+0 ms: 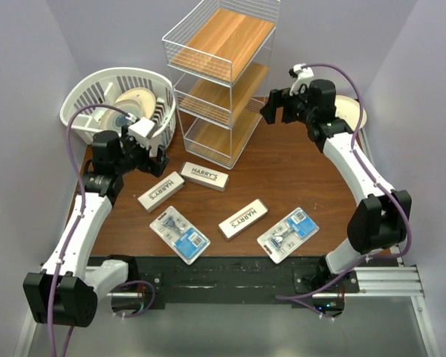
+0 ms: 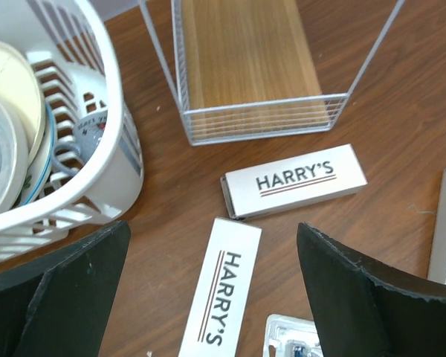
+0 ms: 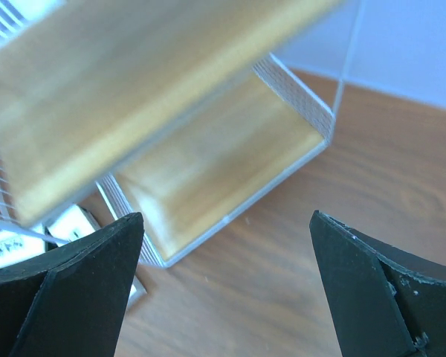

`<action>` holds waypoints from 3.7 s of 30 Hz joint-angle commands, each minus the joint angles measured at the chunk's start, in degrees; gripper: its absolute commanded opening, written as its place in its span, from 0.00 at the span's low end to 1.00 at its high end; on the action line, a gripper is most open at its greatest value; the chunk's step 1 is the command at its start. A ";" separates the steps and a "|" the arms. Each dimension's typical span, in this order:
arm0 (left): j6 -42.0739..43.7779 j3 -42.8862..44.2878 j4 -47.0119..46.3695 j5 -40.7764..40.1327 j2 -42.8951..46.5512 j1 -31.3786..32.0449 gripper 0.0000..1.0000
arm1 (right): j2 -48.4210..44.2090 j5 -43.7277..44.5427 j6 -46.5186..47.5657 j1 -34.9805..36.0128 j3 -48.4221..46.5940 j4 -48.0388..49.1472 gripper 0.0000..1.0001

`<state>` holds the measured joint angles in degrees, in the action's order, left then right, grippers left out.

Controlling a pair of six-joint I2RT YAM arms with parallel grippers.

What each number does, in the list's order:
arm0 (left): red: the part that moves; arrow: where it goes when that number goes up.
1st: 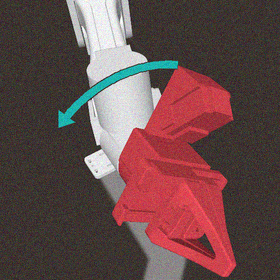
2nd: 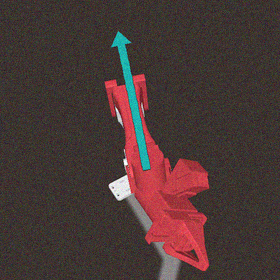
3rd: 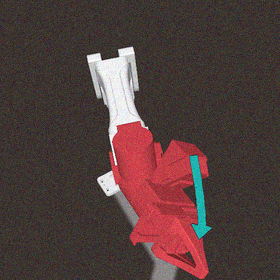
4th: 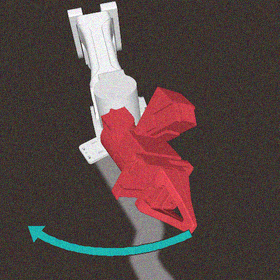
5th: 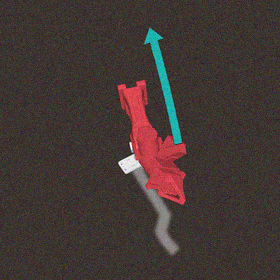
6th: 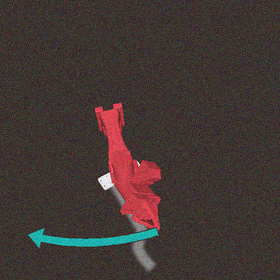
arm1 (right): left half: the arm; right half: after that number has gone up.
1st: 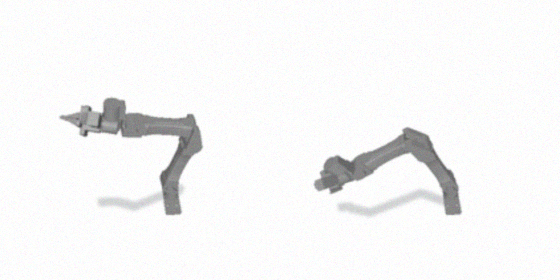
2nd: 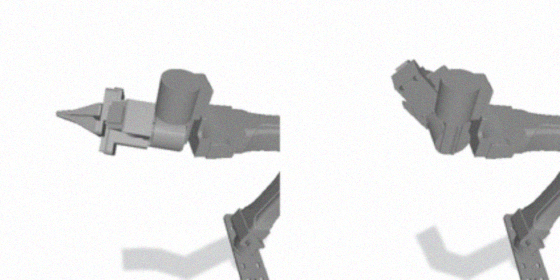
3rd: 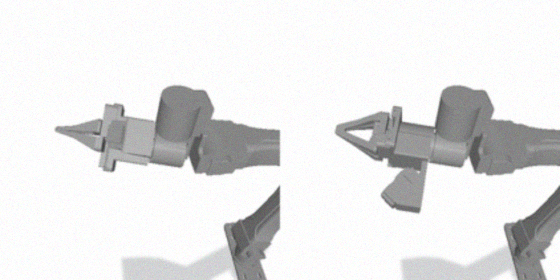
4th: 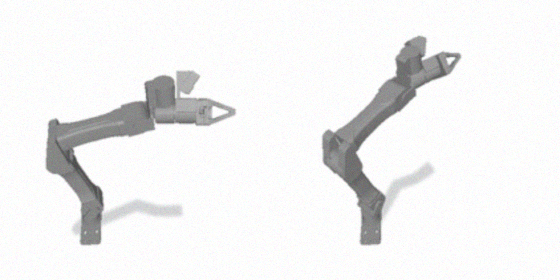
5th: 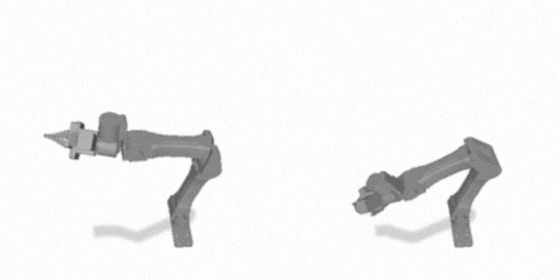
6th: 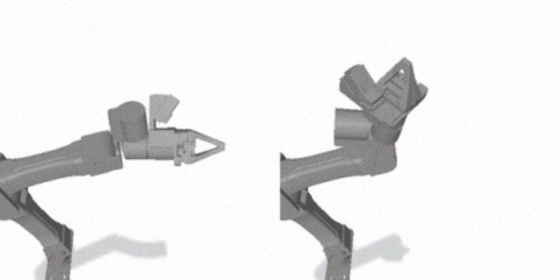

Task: Place and organize the shaving razors onto the shelf

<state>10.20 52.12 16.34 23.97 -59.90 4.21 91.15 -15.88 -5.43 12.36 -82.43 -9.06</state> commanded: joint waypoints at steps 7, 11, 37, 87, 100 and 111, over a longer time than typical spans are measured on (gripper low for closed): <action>-14.94 12.03 -18.68 9.78 -7.06 -0.87 1.00 | 4.19 -2.67 -0.11 -0.84 -6.77 11.67 0.99; -17.40 16.77 -21.61 5.04 -12.68 -0.87 1.00 | 8.59 0.14 -2.74 -2.51 -9.84 17.22 0.96; -0.88 21.27 -3.42 13.56 -22.80 -0.78 0.65 | 46.56 -6.17 -7.84 -5.42 -45.52 38.94 0.79; -26.63 68.72 -33.56 1.26 -72.02 14.77 0.70 | -0.97 5.24 15.62 -9.72 0.87 20.31 0.00; -25.05 72.95 -34.36 -6.38 -75.90 19.26 0.76 | -5.02 5.95 15.37 -12.18 2.80 17.85 0.00; -44.73 43.79 -27.68 -14.31 -46.32 6.52 0.95 | -17.93 9.02 9.65 -12.10 9.46 9.43 0.75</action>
<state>-26.09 104.62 -10.52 7.86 -121.32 17.06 82.19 -7.42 5.52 0.19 -76.53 1.52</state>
